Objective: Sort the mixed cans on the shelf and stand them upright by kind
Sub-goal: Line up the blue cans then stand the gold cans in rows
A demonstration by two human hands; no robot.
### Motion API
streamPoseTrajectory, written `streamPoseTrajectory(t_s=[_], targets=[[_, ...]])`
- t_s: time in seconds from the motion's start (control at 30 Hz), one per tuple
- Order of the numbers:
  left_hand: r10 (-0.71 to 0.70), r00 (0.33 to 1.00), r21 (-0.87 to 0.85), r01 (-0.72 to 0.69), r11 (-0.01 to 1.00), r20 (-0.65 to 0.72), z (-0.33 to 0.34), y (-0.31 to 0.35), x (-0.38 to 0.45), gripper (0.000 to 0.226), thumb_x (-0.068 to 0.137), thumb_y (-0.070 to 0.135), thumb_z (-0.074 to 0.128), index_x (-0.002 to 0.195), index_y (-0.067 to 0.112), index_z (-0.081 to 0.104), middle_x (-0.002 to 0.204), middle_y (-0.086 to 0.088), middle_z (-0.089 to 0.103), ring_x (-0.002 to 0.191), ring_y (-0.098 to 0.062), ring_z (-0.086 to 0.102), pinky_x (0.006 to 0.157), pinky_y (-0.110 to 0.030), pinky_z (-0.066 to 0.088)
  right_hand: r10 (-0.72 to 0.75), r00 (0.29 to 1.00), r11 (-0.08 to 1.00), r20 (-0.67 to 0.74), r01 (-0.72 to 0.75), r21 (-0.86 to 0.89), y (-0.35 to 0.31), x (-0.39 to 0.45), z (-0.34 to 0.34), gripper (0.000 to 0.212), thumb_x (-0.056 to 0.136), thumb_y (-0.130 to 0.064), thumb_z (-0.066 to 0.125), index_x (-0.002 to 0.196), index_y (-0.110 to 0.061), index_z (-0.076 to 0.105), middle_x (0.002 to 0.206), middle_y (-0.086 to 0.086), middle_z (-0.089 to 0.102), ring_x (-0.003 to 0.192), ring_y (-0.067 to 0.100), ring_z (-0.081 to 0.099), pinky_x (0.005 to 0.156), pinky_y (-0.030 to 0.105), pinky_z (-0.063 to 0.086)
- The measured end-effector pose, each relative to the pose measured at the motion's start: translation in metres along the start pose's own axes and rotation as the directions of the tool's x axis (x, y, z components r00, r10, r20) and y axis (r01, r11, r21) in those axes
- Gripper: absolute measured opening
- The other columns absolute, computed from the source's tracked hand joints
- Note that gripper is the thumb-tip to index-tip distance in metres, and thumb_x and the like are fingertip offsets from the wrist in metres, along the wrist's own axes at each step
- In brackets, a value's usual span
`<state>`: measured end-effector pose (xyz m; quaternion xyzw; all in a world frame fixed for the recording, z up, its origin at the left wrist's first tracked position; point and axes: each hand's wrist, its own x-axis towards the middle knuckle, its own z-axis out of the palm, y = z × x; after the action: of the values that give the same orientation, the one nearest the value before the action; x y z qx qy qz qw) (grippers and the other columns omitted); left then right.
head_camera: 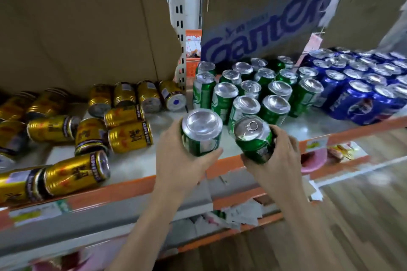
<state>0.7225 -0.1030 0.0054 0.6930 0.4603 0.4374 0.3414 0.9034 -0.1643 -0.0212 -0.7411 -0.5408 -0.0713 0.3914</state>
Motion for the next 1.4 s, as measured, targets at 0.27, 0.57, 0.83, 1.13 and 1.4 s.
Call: streamPoseTrajectory(t_s=[0.27,0.57,0.83,1.13,1.4], targets=[[-0.038,0.997,0.182,0.026,0.983,0.065,0.022,-0.016,0.070,0.084,0.058,0.027,0.089,0.128,0.013,0.044,0.118,0.000,0.058,0.111,-0.018,0.052,0.082,-0.020,0.036,0.062,0.988,0.959,0.143,-0.098,0.265,0.003,0.013,0.017,0.072,0.063,-0.017,0.084,0.124,-0.010,0.046,0.110,-0.010,0.044,0.107,0.010,0.039,0.092,0.017,0.030],[-0.034,0.933,0.228,-0.052,0.972,0.357,0.037,-0.054,0.125,0.094,0.067,0.021,0.083,0.143,0.024,0.027,0.131,-0.007,0.053,0.120,-0.026,0.049,0.093,-0.031,0.039,0.070,0.989,0.956,0.130,-0.104,0.275,-0.018,0.017,0.073,0.078,0.065,-0.013,0.082,0.128,-0.011,0.036,0.118,-0.003,0.040,0.104,0.000,0.037,0.086,0.004,0.030],[-0.012,0.904,0.263,-0.111,0.958,0.426,0.036,-0.066,0.135,0.102,0.070,0.031,0.081,0.147,0.027,0.014,0.144,-0.008,0.035,0.126,-0.028,0.042,0.098,-0.032,0.036,-0.134,0.988,0.960,-0.071,0.111,-0.257,-0.028,0.028,0.087,0.086,0.057,-0.025,0.085,0.127,-0.014,0.037,0.128,0.018,0.038,0.114,0.035,0.042,0.102,0.038,0.032],[-0.065,0.867,0.505,-0.224,0.833,0.493,0.026,-0.057,0.138,0.108,0.076,0.020,0.075,0.147,0.032,-0.005,0.148,-0.008,0.032,0.117,-0.032,0.053,0.088,-0.042,0.048,-0.186,0.974,0.962,-0.128,0.154,-0.227,-0.015,0.022,0.081,0.080,0.047,-0.029,0.092,0.105,-0.011,0.040,0.126,0.016,0.047,0.123,0.033,0.040,0.105,0.041,0.033],[-0.095,0.926,0.712,-0.212,0.669,0.365,0.027,-0.049,0.122,0.115,0.081,0.037,0.069,0.144,0.023,-0.026,0.136,-0.013,0.043,0.111,-0.031,0.054,0.074,-0.040,0.048,-0.202,0.979,0.954,-0.037,0.188,-0.232,-0.015,0.029,0.080,0.075,0.055,-0.030,0.088,0.108,-0.009,0.040,0.127,0.019,0.052,0.128,0.032,0.039,0.109,0.046,0.031]])
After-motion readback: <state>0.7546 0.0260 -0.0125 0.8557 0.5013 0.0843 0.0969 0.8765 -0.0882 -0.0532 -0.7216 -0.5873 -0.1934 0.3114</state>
